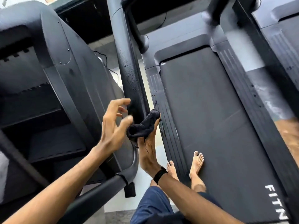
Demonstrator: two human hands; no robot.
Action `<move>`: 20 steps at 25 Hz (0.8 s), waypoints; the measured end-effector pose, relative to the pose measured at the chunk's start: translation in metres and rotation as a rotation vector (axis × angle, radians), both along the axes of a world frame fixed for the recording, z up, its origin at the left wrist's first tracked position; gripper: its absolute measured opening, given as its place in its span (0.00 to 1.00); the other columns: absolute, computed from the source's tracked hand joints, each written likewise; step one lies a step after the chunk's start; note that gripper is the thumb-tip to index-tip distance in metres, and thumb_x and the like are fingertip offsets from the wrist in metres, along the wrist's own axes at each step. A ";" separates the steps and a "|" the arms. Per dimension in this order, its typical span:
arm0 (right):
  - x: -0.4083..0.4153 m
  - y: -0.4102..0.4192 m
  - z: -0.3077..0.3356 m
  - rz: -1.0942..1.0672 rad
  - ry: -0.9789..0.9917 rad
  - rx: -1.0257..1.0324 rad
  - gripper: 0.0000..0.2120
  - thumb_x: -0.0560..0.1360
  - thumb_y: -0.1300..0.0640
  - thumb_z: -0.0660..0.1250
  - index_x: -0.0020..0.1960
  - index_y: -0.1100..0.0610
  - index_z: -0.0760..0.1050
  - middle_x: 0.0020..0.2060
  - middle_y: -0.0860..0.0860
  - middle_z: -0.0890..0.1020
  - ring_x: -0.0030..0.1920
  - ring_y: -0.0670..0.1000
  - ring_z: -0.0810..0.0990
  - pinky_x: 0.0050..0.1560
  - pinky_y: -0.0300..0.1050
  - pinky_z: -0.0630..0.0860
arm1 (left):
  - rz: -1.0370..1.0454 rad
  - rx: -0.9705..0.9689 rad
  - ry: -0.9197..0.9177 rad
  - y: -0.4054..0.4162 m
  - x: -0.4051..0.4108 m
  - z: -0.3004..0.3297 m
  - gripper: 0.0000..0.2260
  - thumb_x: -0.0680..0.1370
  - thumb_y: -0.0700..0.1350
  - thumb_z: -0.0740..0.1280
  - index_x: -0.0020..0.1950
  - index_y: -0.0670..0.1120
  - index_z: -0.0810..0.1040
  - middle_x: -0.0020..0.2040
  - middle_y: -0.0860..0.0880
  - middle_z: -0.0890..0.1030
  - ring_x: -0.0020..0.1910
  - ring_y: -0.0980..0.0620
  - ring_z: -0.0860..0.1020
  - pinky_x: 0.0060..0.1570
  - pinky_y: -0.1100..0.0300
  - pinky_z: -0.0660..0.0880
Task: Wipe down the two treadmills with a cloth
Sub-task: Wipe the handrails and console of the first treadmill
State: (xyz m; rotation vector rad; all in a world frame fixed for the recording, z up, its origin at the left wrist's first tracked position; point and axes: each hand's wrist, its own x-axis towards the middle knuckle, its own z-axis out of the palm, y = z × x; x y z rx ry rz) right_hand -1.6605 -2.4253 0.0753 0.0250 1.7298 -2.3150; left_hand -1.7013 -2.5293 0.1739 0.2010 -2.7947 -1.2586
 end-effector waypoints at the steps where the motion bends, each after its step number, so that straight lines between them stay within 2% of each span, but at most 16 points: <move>1: -0.001 -0.005 -0.002 -0.020 -0.010 0.009 0.42 0.78 0.32 0.54 0.77 0.51 0.33 0.78 0.41 0.43 0.78 0.36 0.46 0.75 0.31 0.49 | 0.119 0.051 -0.052 0.002 -0.014 0.001 0.24 0.74 0.53 0.64 0.69 0.46 0.72 0.64 0.51 0.74 0.56 0.55 0.76 0.54 0.65 0.72; 2: -0.001 -0.009 -0.003 -0.045 -0.011 0.017 0.41 0.79 0.32 0.54 0.77 0.50 0.35 0.78 0.41 0.44 0.78 0.36 0.46 0.76 0.32 0.48 | 0.227 0.094 -0.127 0.005 -0.032 0.001 0.27 0.77 0.56 0.63 0.75 0.48 0.67 0.68 0.51 0.71 0.59 0.59 0.74 0.57 0.70 0.68; 3: -0.002 -0.013 -0.005 -0.075 -0.002 0.023 0.38 0.79 0.33 0.55 0.77 0.48 0.38 0.79 0.40 0.45 0.79 0.38 0.47 0.77 0.35 0.48 | 0.318 0.141 -0.209 0.005 -0.051 0.000 0.30 0.79 0.58 0.61 0.79 0.49 0.60 0.72 0.50 0.66 0.65 0.59 0.71 0.62 0.70 0.62; 5: -0.004 -0.015 -0.009 -0.119 0.046 0.036 0.36 0.80 0.35 0.55 0.77 0.47 0.40 0.79 0.34 0.47 0.79 0.41 0.48 0.78 0.38 0.49 | 0.429 0.239 -0.296 0.005 -0.087 -0.007 0.32 0.82 0.61 0.56 0.82 0.52 0.48 0.80 0.48 0.57 0.77 0.51 0.59 0.71 0.60 0.53; 7: -0.011 -0.014 -0.015 -0.088 0.064 0.021 0.37 0.80 0.36 0.57 0.78 0.48 0.41 0.79 0.34 0.49 0.80 0.43 0.49 0.78 0.40 0.50 | 0.468 0.285 -0.283 0.010 -0.106 -0.018 0.32 0.82 0.64 0.53 0.82 0.55 0.44 0.82 0.50 0.53 0.80 0.50 0.53 0.77 0.49 0.48; 9: -0.020 -0.010 -0.021 -0.066 0.061 -0.008 0.41 0.79 0.37 0.61 0.80 0.54 0.42 0.80 0.41 0.52 0.80 0.47 0.51 0.78 0.44 0.53 | 0.482 0.272 -0.244 0.017 -0.108 -0.031 0.31 0.82 0.63 0.53 0.82 0.56 0.46 0.81 0.52 0.56 0.79 0.51 0.56 0.75 0.55 0.51; 10: -0.022 -0.008 -0.023 -0.071 0.076 -0.010 0.43 0.79 0.38 0.62 0.80 0.58 0.43 0.80 0.42 0.52 0.80 0.48 0.52 0.78 0.43 0.54 | 0.499 0.269 -0.225 0.019 -0.106 -0.035 0.30 0.83 0.62 0.54 0.82 0.56 0.48 0.81 0.53 0.57 0.78 0.52 0.58 0.72 0.60 0.52; 12: -0.024 -0.007 -0.027 -0.048 0.108 -0.040 0.42 0.79 0.43 0.63 0.80 0.63 0.44 0.79 0.41 0.54 0.80 0.49 0.54 0.77 0.43 0.55 | 0.515 0.283 -0.195 0.018 -0.103 -0.041 0.29 0.83 0.61 0.55 0.81 0.57 0.50 0.80 0.55 0.58 0.77 0.55 0.59 0.69 0.63 0.54; 14: -0.033 -0.009 -0.028 -0.043 0.017 -0.103 0.36 0.78 0.50 0.62 0.81 0.54 0.50 0.78 0.45 0.60 0.79 0.51 0.59 0.77 0.52 0.59 | 0.507 0.275 -0.196 0.015 -0.104 -0.043 0.32 0.81 0.64 0.57 0.81 0.58 0.50 0.80 0.56 0.59 0.76 0.56 0.60 0.72 0.60 0.54; 16: -0.053 -0.008 -0.020 -0.055 -0.105 -0.159 0.29 0.77 0.52 0.57 0.78 0.43 0.60 0.77 0.50 0.66 0.77 0.54 0.64 0.74 0.62 0.63 | 0.504 0.279 -0.194 0.014 -0.105 -0.043 0.35 0.78 0.66 0.61 0.81 0.60 0.51 0.79 0.56 0.60 0.74 0.59 0.61 0.73 0.59 0.55; 17: -0.067 -0.005 -0.018 -0.028 -0.079 -0.188 0.27 0.78 0.51 0.56 0.77 0.42 0.62 0.76 0.52 0.66 0.77 0.56 0.64 0.74 0.65 0.62 | 0.513 0.290 -0.191 0.014 -0.105 -0.044 0.36 0.76 0.66 0.64 0.80 0.60 0.52 0.79 0.56 0.61 0.72 0.61 0.62 0.73 0.60 0.56; 19: -0.098 0.000 -0.021 0.079 0.060 -0.189 0.27 0.80 0.50 0.56 0.79 0.49 0.59 0.78 0.55 0.63 0.78 0.57 0.60 0.76 0.65 0.57 | 0.527 0.312 -0.176 0.012 -0.106 -0.047 0.39 0.73 0.66 0.68 0.80 0.61 0.55 0.77 0.56 0.65 0.71 0.61 0.66 0.75 0.57 0.60; 20: -0.114 0.000 -0.021 0.119 0.062 -0.181 0.28 0.81 0.49 0.57 0.79 0.52 0.58 0.78 0.55 0.62 0.79 0.55 0.59 0.77 0.64 0.56 | 0.536 0.326 -0.172 0.011 -0.108 -0.048 0.40 0.72 0.66 0.69 0.80 0.60 0.56 0.76 0.56 0.67 0.71 0.60 0.69 0.74 0.56 0.63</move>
